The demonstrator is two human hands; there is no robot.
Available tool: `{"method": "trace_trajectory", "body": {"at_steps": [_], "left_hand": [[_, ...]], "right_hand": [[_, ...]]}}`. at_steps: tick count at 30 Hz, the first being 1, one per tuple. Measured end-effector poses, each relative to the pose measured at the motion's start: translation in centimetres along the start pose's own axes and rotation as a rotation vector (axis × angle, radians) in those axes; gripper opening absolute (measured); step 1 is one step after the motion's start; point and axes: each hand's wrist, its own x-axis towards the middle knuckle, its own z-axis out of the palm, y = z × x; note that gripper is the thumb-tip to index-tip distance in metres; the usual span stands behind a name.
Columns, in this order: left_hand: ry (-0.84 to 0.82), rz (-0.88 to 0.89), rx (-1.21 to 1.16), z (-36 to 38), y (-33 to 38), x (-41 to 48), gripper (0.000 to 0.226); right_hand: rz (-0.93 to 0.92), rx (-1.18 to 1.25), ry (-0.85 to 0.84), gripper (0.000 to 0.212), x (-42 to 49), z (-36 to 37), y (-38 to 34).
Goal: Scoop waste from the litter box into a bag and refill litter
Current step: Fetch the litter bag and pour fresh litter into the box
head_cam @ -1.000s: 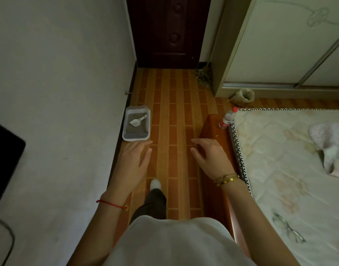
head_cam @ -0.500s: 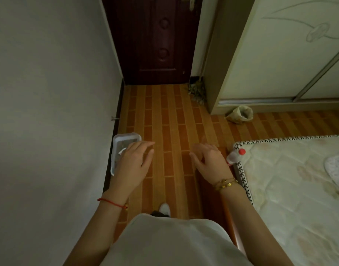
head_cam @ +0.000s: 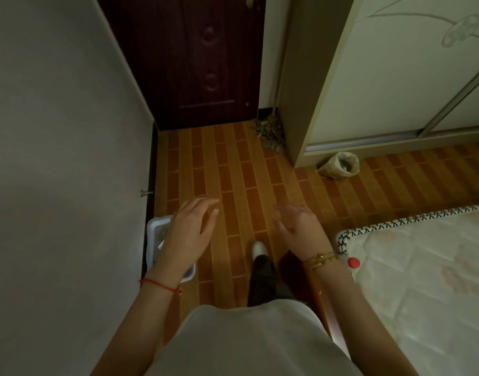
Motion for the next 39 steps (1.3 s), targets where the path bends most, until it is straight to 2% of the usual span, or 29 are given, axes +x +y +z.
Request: {"method": "trace_trajectory", "body": {"at_steps": [8,15,25,39], "left_hand": [[-0.015,0.066,0.062,1.6,3.6,16.9,0.036],[-0.043,0.126,0.022,4.0,7.0,28.1,0.034],[-0.238,0.219,-0.059,9.8,10.0,41.3,0.033],[-0.442,0.494,-0.1,17.8,17.3,64.1,0.031]], "right_hand": [[0.06,-0.005,0.102,0.035,14.6,-5.2,6.1],[0.126,-0.049,0.127,0.033,22.6,-9.6,11.5],[0.314,0.019,0.182,0.033,29.0,-12.6,17.9],[0.574,-0.005,0.348,0.029,42.2,-18.6,27.5]]}}
